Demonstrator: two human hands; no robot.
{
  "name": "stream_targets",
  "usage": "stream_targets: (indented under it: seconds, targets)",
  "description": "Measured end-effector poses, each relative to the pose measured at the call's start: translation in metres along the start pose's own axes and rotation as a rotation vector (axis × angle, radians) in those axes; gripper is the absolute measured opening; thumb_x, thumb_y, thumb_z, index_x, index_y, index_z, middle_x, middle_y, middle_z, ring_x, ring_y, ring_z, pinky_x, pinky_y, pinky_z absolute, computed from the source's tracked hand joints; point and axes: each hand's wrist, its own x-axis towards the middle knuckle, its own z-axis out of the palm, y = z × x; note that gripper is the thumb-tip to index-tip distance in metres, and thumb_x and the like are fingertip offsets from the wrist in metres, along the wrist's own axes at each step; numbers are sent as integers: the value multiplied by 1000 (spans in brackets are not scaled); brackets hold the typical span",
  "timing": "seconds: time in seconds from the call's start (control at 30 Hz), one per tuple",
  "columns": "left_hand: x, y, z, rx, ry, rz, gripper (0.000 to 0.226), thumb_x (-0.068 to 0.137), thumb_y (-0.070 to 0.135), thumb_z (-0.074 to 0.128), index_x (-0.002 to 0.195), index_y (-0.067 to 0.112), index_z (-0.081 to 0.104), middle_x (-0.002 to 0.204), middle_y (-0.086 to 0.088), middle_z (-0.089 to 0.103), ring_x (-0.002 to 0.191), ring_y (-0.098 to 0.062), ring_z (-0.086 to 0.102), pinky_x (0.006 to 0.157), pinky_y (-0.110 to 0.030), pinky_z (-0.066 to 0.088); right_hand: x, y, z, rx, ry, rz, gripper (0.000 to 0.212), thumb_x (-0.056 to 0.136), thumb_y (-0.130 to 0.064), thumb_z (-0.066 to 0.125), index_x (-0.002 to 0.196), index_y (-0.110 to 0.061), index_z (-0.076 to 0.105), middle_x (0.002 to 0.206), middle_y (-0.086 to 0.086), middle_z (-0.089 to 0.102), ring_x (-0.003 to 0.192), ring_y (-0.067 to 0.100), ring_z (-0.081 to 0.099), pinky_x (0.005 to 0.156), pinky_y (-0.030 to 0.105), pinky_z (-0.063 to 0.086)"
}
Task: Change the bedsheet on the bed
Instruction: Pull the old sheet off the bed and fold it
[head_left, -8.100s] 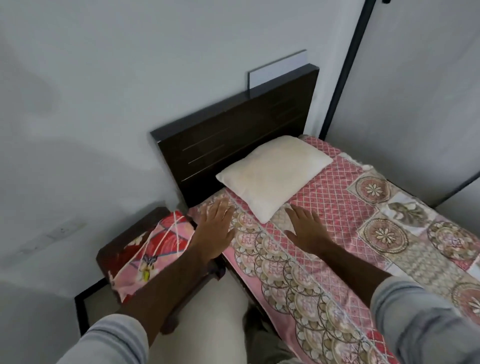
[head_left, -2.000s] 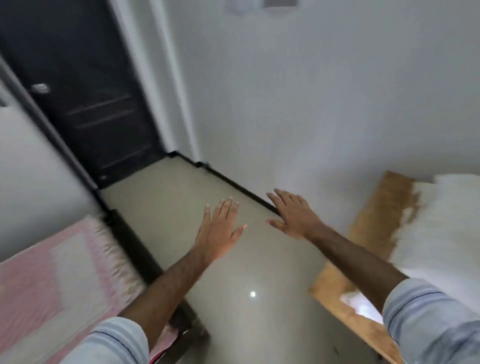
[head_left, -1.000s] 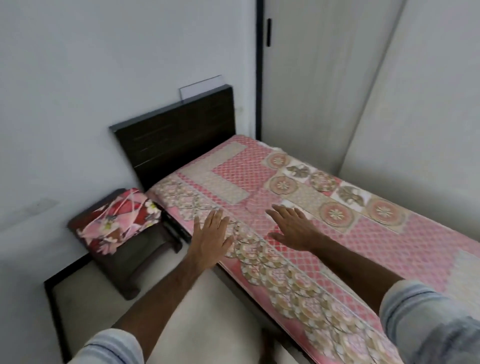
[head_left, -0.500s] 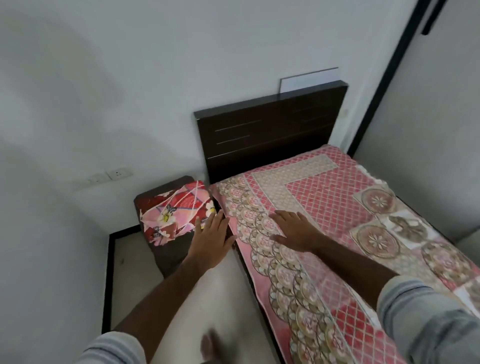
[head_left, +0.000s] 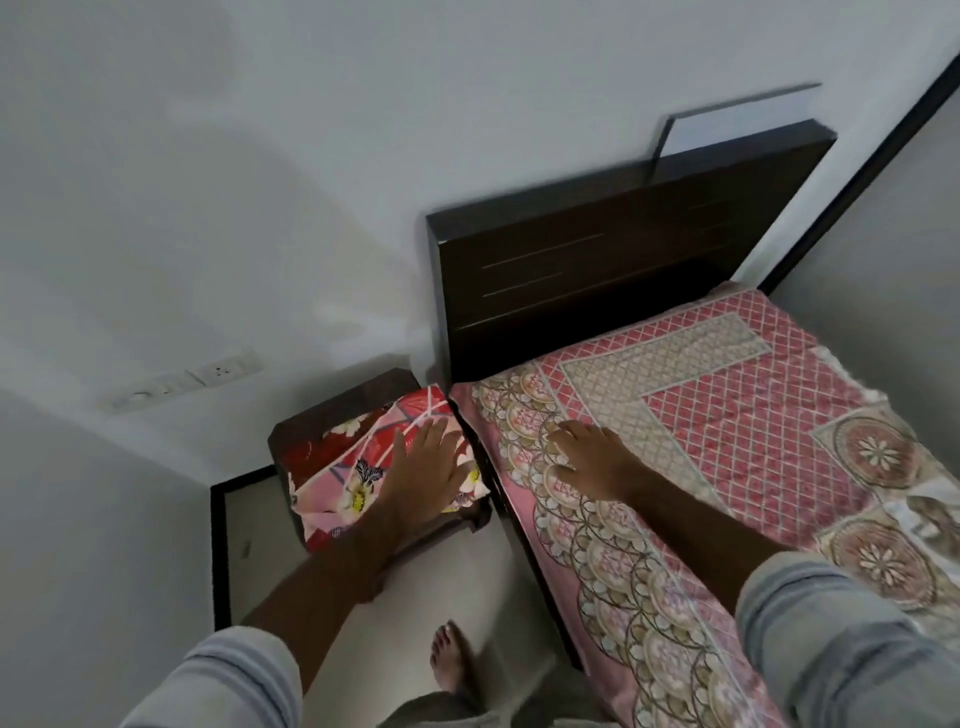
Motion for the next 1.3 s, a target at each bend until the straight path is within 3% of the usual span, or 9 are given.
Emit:
stream_targets:
  seconds: [0.13, 0.43, 0.7, 0.8, 0.87, 0.93, 1.03, 1.17, 1.3]
  targets:
    - [62, -25, -6, -97, 0, 18, 60, 105, 56, 26, 150, 19, 42, 162, -8, 35, 150, -29, 31, 120, -60, 23, 51, 11, -11, -16, -39, 31, 59, 99, -48, 48, 150, -22, 35, 157, 6, 30, 143, 30, 30, 118, 51, 22]
    - [183, -62, 30, -96, -221, 16, 53, 104, 47, 41, 149, 19, 38, 156, -9, 39, 146, -30, 35, 117, -61, 29, 199, 73, 6, 57, -181, 68, 62, 98, -47, 50, 151, -21, 31, 157, 8, 30, 142, 33, 31, 116, 51, 29]
    - [309, -75, 126, -234, -288, -34, 54, 103, 38, 50, 151, 16, 37, 155, -9, 41, 140, -27, 42, 113, -45, 37, 327, 125, 95, 142, -152, 67, 77, 100, -48, 47, 159, -24, 5, 167, 7, -2, 154, 31, 1, 122, 53, 9]
    - [344, -81, 171, -288, -276, -25, 68, 98, 28, 60, 156, 17, 27, 160, -10, 34, 135, -28, 49, 105, -45, 48, 337, 134, 150, 108, -5, 27, 80, 99, -54, 42, 159, -22, -2, 167, 10, -6, 153, 34, -3, 122, 59, 6]
    - [370, -87, 201, -332, -271, -5, 83, 93, 16, 66, 160, 20, 17, 165, -10, 23, 116, -29, 62, 85, -40, 58, 335, 137, 186, 44, 121, 12, 79, 101, -57, 33, 160, -19, -3, 167, 13, -5, 153, 35, -5, 120, 63, 8]
    - [397, -90, 224, -391, -248, 15, 88, 89, 13, 69, 160, 15, 16, 161, -14, 23, 101, -30, 66, 73, -35, 55, 334, 137, 206, -5, 221, 26, 76, 102, -59, 29, 160, -17, 5, 167, 11, -1, 154, 32, -5, 120, 61, 9]
    - [430, -95, 263, -475, -245, -47, 94, 82, 26, 80, 155, 6, 24, 153, -23, 32, 131, -36, 47, 105, -40, 42, 339, 141, 217, -16, 323, 30, 74, 101, -59, 29, 160, -16, 13, 167, 9, 4, 154, 29, -1, 121, 59, 10]
    - [454, -104, 270, -261, -248, -60, 53, 86, 13, 71, 132, -2, 50, 130, -29, 56, 120, -46, 56, 101, -52, 47, 339, 141, 221, -1, 336, 21, 74, 102, -60, 27, 160, -17, 13, 167, 9, 6, 154, 28, 0, 121, 58, 10]
    - [452, -108, 235, -118, -168, 39, 14, 93, 13, 62, 103, 4, 64, 107, -20, 69, 102, -39, 66, 86, -46, 53, 338, 142, 220, 22, 314, 25, 74, 102, -60, 27, 160, -17, 12, 167, 8, 6, 154, 28, 2, 121, 57, 11]
